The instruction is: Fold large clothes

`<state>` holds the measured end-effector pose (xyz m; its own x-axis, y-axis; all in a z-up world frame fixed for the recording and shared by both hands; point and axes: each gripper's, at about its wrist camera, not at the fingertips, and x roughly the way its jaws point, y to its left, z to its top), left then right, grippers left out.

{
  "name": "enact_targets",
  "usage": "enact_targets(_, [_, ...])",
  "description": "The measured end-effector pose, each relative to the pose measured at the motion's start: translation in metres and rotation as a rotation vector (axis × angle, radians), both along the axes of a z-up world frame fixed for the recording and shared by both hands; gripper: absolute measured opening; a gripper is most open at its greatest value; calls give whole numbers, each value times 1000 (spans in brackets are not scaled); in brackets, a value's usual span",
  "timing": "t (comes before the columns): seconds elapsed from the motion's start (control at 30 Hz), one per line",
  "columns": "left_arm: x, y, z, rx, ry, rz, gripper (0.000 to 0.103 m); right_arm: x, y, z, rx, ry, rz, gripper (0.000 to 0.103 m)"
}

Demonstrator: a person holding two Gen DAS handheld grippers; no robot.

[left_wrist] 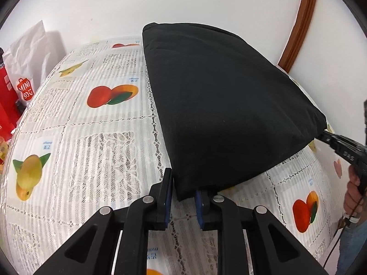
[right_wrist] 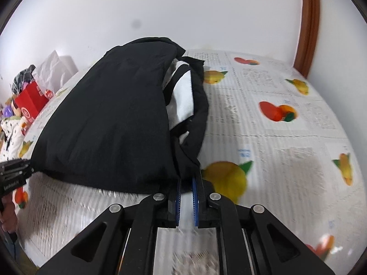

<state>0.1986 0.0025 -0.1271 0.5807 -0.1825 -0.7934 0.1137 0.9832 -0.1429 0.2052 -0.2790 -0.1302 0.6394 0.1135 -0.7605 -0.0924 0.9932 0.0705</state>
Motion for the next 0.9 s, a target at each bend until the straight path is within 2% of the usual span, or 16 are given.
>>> enact_targets(0.1, [-12,1,5,14,-14,12,19,-17,-1,17,2,-42,5,10])
enact_targets(0.17, [-16,4,8,9,-20,17,23,-25,-1,29,14,-86,7,15])
enact_targets(0.23, [-23,4,14,6,-29,23,29,-26,2,37,27,-121,7,18])
enact_targets(0.3, [-29,3,18,19,-38,30,31,-20,3,39,57,-141,10,19])
enact_targets(0.37, [-33,1,24,18,-50,32,33,-6,2,30,81,-109,-9,19])
enact_targets(0.43, [-41,-2,30,16,-67,30,45,3,2,16,63,-54,-40,19])
enact_targets(0.53, [-54,-7,41,34,-104,30,50,1,0,2,57,14,-77,18])
enact_targets(0.67, [-64,-11,53,33,-128,31,57,-24,-2,15,82,1,-95,19])
enact_targets(0.73, [-69,-14,58,38,-134,34,59,-41,2,32,46,-17,-101,21])
enact_targets(0.8, [-76,-17,63,38,-144,39,63,-56,6,47,15,-41,-110,35])
enact_targets(0.87, [-85,-20,69,38,-149,47,67,-79,11,66,-1,-82,-137,63])
enact_targets(0.9, [-89,-21,71,43,-151,50,69,-86,12,72,-6,-97,-144,65])
